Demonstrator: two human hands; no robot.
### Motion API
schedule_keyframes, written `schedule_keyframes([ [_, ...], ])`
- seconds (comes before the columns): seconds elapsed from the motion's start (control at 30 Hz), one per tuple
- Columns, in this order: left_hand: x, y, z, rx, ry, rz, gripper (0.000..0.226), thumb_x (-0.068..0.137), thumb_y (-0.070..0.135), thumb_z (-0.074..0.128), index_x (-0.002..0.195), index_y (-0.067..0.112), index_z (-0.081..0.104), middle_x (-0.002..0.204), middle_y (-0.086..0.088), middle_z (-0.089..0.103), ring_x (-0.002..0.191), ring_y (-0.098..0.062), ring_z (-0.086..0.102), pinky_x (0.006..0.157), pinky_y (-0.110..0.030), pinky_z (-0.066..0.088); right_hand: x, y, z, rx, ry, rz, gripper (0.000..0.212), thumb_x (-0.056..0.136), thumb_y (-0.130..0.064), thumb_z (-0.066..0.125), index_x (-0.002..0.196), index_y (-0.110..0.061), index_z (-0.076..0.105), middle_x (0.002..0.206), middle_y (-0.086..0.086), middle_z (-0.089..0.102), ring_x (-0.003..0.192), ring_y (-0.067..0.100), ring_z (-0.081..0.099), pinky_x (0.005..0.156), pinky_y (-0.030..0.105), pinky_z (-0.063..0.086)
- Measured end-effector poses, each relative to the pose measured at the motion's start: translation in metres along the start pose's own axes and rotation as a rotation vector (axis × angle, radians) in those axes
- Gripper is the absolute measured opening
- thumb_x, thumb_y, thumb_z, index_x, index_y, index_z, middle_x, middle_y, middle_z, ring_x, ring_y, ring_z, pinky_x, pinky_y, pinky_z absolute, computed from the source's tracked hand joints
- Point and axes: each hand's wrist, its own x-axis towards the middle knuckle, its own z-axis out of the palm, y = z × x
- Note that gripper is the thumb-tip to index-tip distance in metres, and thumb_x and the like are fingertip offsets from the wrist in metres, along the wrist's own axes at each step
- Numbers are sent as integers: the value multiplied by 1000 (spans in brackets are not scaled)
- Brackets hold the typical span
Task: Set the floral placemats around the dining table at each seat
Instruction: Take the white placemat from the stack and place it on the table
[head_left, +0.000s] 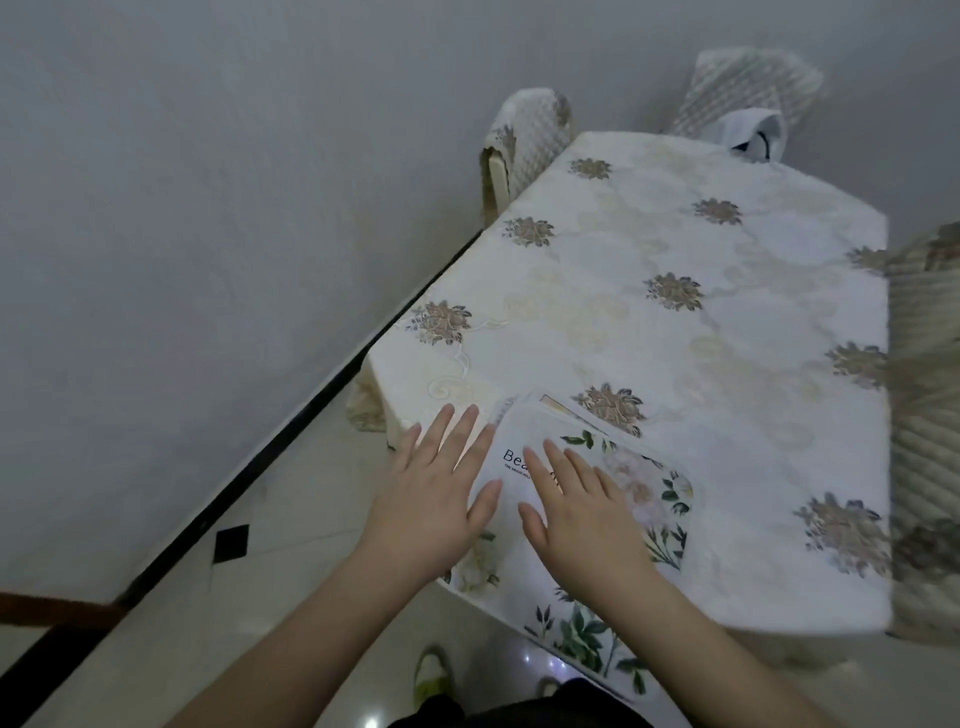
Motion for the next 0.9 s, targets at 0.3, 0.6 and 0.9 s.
schedule_keyframes([
  [0.3,36,-4,41,-40,-88,275,63,100,52,20,146,20,47,154,-4,41,144,-25,36,113,-43,19,-20,6,18,17,-91,307,61,92,-51,32,141,-20,50,145,7,51,130,27,52,101,45,44],
  [0.6,58,9,108,-74,-184,442,57,99,47,32,151,23,32,157,-3,36,146,-21,27,115,-40,19,-46,51,59,109,-183,463,62,95,-48,32,152,-22,30,159,6,27,147,26,25,117,43,19],
  [0.9,60,10,160,37,-419,362,65,100,56,19,151,19,36,155,-2,39,141,-24,38,112,-37,18,-65,85,99,182,-370,510,73,90,-60,30,153,-22,26,161,4,18,148,27,20,117,46,19],
])
